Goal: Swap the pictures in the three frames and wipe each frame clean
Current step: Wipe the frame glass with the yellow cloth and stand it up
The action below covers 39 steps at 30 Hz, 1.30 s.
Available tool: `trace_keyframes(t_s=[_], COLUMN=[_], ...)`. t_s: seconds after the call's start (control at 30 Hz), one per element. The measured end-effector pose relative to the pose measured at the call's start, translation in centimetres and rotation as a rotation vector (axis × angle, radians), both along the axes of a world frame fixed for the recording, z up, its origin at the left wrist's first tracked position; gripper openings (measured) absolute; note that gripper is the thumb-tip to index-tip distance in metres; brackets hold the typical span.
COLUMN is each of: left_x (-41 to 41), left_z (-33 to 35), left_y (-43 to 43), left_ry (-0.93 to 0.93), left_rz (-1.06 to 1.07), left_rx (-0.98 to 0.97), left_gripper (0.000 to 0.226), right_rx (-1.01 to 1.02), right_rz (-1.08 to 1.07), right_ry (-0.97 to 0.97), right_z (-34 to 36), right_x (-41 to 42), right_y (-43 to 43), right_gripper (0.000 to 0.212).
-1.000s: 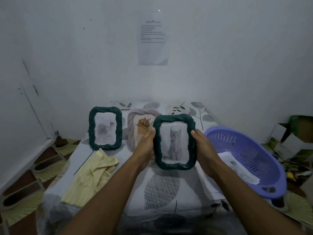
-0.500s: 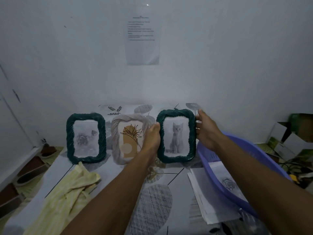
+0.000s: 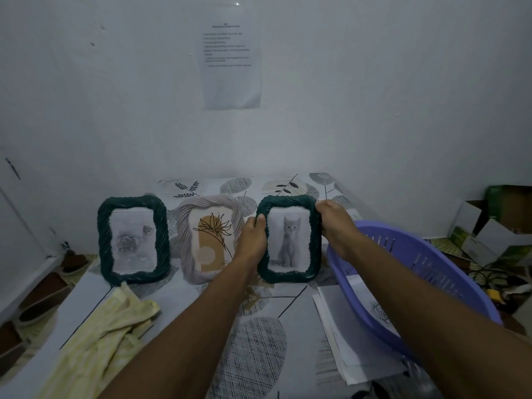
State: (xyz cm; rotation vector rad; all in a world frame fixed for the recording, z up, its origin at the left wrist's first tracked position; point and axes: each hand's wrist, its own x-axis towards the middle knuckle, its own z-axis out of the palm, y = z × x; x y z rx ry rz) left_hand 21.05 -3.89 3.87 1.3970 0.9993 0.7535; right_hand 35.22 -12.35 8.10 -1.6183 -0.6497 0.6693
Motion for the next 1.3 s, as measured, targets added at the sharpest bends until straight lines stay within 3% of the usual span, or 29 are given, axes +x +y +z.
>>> trace_keyframes(t_s=[0.13,0.3,0.43,0.57,0.77,0.93,1.03,1.2,1.3], left_x=[-1.4,-2.4,-3.1,-4.9,-9.4,-12.9,-13.9,-13.9,-14.0], left_z=[2.1,2.7,3.4,3.2,-1.6,-6.5,-7.6,-7.8,-7.1], left_y=[-1.6,-1.7,-2.5,-4.2,-6.9,-9.1,-9.6,-9.5,-9.4], left_ry=[0.049,0.023,0.005,0.02,0.21,0.63,0.656,0.658,0.652], left_rz=[-0.054,-0.077,-0.09,-0.089,-0.19,-0.315,-0.313,-0.291,-0.345], left_rx=[0.105,0.193,0.237,0.399,0.688,0.96,1.08,1.075,1.054], left_gripper=[0.046,0.032,0.042,0.041,0.03,0.046,0.052,0.055,0.059], right_rx=[-0.016,-0.056,-0.044,-0.034,-0.117,-0.299,-0.344,-0.364,-0.285], right_rz=[-0.013,-0.035,-0.049,-0.044,0.005,0.196,0.22,0.248,0.223], right_ry=[-0.082,-0.216,-0.289,-0.318,-0.549,-0.887,-0.948,-1.02,-1.196], right_z=[-0.2,-0.1,0.3,0.7,-0.8,-2.9,-2.6,-2.8,-3.2], right_x=[-0.1,-0.9,-1.4,-1.5,-2.8,-5.1,-5.2,-5.5,-7.1], right_y=[0.1,-0.5,-2.1,-4.8,-9.7,-11.6,-12.0,-12.4,-12.4], right_gripper=[0.019,0.033,0.035,0.035,0.027,0.038,0.037,0.039,0.037])
